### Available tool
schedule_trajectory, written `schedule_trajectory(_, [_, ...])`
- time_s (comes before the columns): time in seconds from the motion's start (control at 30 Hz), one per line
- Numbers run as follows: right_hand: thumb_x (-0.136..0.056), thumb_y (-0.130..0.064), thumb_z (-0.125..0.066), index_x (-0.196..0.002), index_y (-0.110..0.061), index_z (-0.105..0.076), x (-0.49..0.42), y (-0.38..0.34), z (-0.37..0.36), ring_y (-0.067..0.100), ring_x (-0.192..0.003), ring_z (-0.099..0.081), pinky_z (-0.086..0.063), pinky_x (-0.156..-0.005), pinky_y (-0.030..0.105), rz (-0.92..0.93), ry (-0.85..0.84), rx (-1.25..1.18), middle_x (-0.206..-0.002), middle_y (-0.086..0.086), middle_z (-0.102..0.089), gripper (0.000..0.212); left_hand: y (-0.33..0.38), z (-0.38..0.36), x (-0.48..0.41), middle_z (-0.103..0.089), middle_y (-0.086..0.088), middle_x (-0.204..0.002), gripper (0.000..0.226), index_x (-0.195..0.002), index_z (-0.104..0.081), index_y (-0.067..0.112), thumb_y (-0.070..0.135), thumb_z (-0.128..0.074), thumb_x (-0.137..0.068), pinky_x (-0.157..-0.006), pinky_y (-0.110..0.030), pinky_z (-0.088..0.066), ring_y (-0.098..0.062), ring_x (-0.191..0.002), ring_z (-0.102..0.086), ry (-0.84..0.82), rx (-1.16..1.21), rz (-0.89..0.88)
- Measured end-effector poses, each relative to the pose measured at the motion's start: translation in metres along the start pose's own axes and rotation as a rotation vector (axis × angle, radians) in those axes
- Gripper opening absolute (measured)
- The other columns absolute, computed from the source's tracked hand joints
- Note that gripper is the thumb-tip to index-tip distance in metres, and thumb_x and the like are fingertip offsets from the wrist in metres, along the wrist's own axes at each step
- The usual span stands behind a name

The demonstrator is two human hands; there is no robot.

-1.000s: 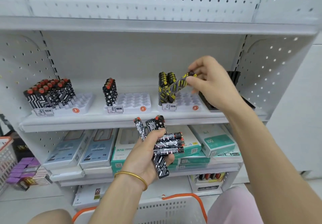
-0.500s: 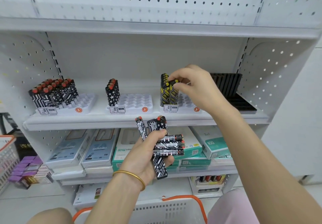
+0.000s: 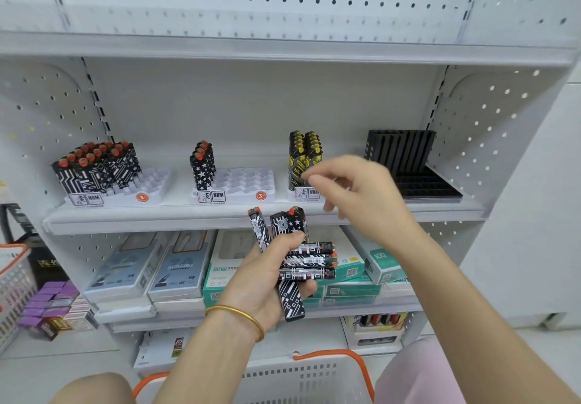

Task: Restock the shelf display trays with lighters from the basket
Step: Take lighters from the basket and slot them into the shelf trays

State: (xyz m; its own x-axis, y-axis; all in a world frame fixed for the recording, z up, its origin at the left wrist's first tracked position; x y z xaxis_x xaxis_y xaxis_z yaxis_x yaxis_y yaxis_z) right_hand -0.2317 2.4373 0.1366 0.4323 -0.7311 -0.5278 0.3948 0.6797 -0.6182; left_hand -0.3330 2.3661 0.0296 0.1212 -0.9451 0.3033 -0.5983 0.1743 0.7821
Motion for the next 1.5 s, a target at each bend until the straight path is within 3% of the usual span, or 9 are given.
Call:
schedule_trajectory(0.13, [-0.082,-0.021,-0.069,-0.096,-0.016,-0.072,0.01,0.005,-0.024,0.005,-0.06,-0.056,-0.041,-0.048,0.011,-0.106,-0.295,-0.093,-0.068,-0.009,-0.063,0.015,-0.002,-0.006,0.001,-0.065,-0.012,-0.074,0.021,-0.101,-0.058,0.009,0.016,-0.065,-0.082,-0.036,-0.021,-0.045,-0.02,-0.055,-0.061,-0.019,-0.02,-0.017])
schedule_trajectory(0.37, [-0.084,-0.01,-0.066,-0.093,-0.015,-0.07,0.003,-0.012,-0.021,0.0,-0.06,-0.054,-0.049,-0.053,0.017,-0.082,-0.135,-0.217,-0.079,0.001,-0.066,0.011,0.015,0.008,0.009,-0.065,-0.013,-0.08,0.036,-0.103,-0.062,0.008,0.019,-0.069,-0.069,-0.036,-0.02,-0.045,-0.018,-0.054,-0.06,0.018,0.019,-0.056])
schedule_trajectory(0.53, [-0.085,-0.002,-0.063,-0.091,-0.019,-0.065,-0.028,-0.043,-0.035,0.002,-0.054,-0.056,-0.046,-0.05,0.013,-0.022,0.01,-0.334,-0.074,-0.005,-0.06,0.019,0.03,0.04,0.025,-0.063,-0.012,-0.076,0.013,-0.094,-0.065,0.011,0.015,-0.064,-0.082,-0.035,-0.021,-0.046,-0.02,-0.051,-0.057,0.107,0.072,-0.079])
schedule_trajectory(0.7, [-0.082,-0.003,-0.064,-0.096,-0.012,-0.068,-0.073,-0.064,-0.077,0.021,-0.077,-0.062,-0.055,-0.078,0.039,0.049,-0.036,-0.145,-0.082,0.005,-0.063,0.017,0.049,0.065,0.035,-0.065,-0.013,-0.076,0.013,-0.091,-0.064,0.01,0.015,-0.065,-0.08,-0.036,-0.021,-0.046,-0.02,-0.048,-0.058,0.163,0.115,-0.121])
schedule_trajectory(0.8, [-0.082,-0.005,-0.064,-0.098,-0.01,-0.069,-0.084,-0.071,-0.097,0.022,-0.08,-0.061,-0.05,-0.083,0.034,0.118,-0.082,-0.032,-0.085,0.003,-0.06,0.019,0.056,0.075,0.038,-0.066,-0.012,-0.075,0.022,-0.089,-0.066,0.01,0.017,-0.07,-0.069,-0.036,-0.021,-0.047,-0.02,-0.05,-0.06,0.175,0.109,-0.134])
schedule_trajectory(1.03, [-0.082,-0.011,-0.065,-0.099,-0.017,-0.071,-0.088,-0.072,-0.112,0.016,-0.079,-0.052,-0.044,-0.079,0.028,0.174,-0.115,0.114,-0.092,0.004,-0.053,0.019,0.061,0.086,0.034,-0.065,-0.013,-0.075,0.007,-0.087,-0.066,0.011,0.015,-0.065,-0.081,-0.036,-0.02,-0.046,-0.02,-0.047,-0.058,0.191,0.156,-0.119])
schedule_trajectory(1.27, [-0.082,-0.005,-0.059,-0.093,-0.014,-0.065,-0.083,-0.069,-0.112,0.025,-0.071,-0.064,-0.049,-0.067,0.028,0.097,-0.152,0.032,-0.09,0.009,-0.061,0.015,0.058,0.087,0.027,-0.065,-0.013,-0.077,0.014,-0.09,-0.065,0.01,0.016,-0.068,-0.078,-0.036,-0.021,-0.046,-0.021,-0.05,-0.06,0.203,0.155,-0.105])
schedule_trajectory(1.4, [-0.077,-0.018,-0.072,-0.082,-0.014,-0.061,-0.079,-0.064,-0.114,0.019,-0.066,-0.056,-0.049,-0.064,0.028,0.048,-0.111,0.002,-0.079,0.003,-0.059,0.012,0.057,0.084,0.026,-0.063,-0.015,-0.086,0.015,-0.092,-0.065,0.01,0.017,-0.068,-0.078,-0.036,-0.021,-0.046,-0.021,-0.049,-0.058,0.205,0.144,-0.096])
schedule_trajectory(1.5, [-0.077,-0.013,-0.069,-0.076,-0.021,-0.056,-0.081,-0.063,-0.107,0.013,-0.068,-0.049,-0.039,-0.061,0.015,0.058,-0.073,0.039,-0.085,0.005,-0.059,0.015,0.057,0.083,0.027,-0.063,-0.015,-0.087,0.018,-0.093,-0.066,0.011,0.017,-0.069,-0.076,-0.036,-0.021,-0.046,-0.02,-0.049,-0.058,0.203,0.135,-0.097])
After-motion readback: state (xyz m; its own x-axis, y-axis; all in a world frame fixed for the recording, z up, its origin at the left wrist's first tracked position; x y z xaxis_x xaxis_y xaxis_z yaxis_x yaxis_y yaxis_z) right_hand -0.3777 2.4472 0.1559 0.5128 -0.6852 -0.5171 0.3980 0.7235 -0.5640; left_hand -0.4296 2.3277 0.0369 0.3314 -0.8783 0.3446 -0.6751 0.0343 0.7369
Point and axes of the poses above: each hand's wrist, its own x-axis away from the middle knuckle, its own z-axis out of the back of the hand, y = z × x, the point moved 6 cm from there along -x, towards the middle knuckle
